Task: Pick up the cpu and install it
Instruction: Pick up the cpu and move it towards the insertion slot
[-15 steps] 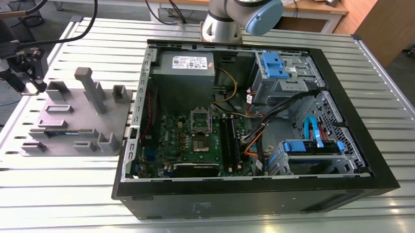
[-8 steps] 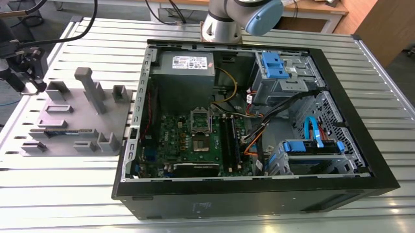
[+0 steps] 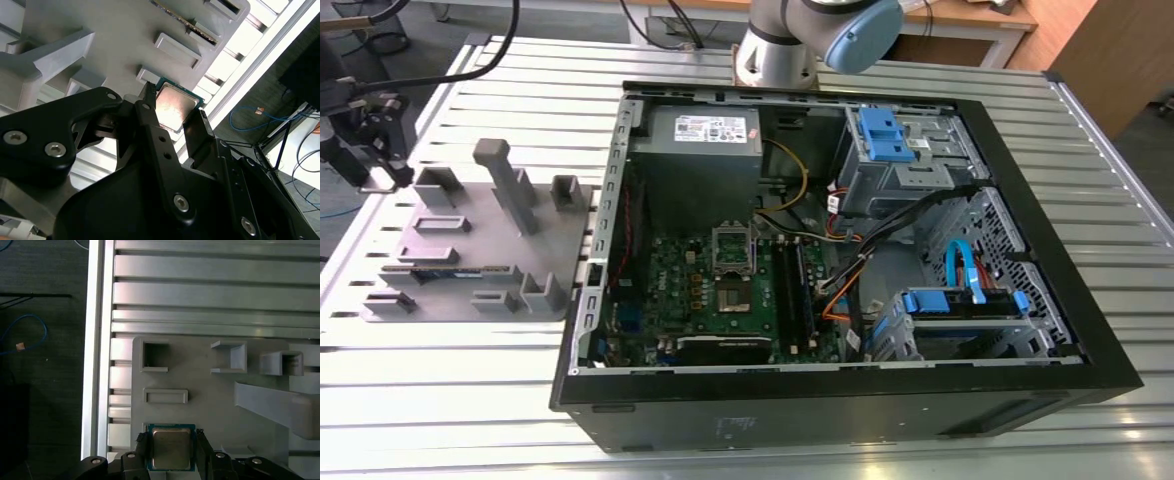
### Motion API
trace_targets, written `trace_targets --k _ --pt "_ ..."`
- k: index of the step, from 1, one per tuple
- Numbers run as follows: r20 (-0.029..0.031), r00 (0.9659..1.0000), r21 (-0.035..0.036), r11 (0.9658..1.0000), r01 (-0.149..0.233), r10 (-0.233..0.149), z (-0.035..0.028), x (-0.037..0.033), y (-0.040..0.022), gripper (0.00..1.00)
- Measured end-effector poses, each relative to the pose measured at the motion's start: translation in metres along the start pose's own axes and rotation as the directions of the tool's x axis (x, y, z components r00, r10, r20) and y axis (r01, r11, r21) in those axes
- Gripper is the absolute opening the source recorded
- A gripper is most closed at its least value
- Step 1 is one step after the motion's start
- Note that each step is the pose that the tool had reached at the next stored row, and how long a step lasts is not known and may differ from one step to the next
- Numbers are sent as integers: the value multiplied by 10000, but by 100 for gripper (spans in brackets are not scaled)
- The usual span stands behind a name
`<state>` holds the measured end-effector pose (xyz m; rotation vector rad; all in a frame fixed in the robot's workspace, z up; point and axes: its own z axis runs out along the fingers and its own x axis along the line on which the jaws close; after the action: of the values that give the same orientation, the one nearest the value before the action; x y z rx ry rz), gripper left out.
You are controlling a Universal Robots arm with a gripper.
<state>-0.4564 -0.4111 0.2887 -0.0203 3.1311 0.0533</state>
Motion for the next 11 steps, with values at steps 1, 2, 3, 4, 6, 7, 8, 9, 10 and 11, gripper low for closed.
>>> trace_targets --k 1,2,3,4,6,7,8,9,10,11 --pt "0 10000 0 10000 1 -1 -6 0 0 47" --pt "0 10000 -1 10000 0 0 -10 0 0 47" --pt "1 10000 0 10000 0 0 -16 0 0 47" --pt "2 10000 -1 10000 0 0 -19 0 1 47" --pt "3 10000 -2 10000 0 0 -20 -1 1 47" --pt "2 10000 -1 10000 0 0 -21 0 1 47" --pt "0 10000 0 10000 0 0 -22 0 1 47" --pt "0 10000 0 10000 0 0 -22 0 1 47" --pt "0 10000 0 10000 0 0 -29 0 1 47" --pt "0 10000 0 10000 0 0 -41 -1 1 47"
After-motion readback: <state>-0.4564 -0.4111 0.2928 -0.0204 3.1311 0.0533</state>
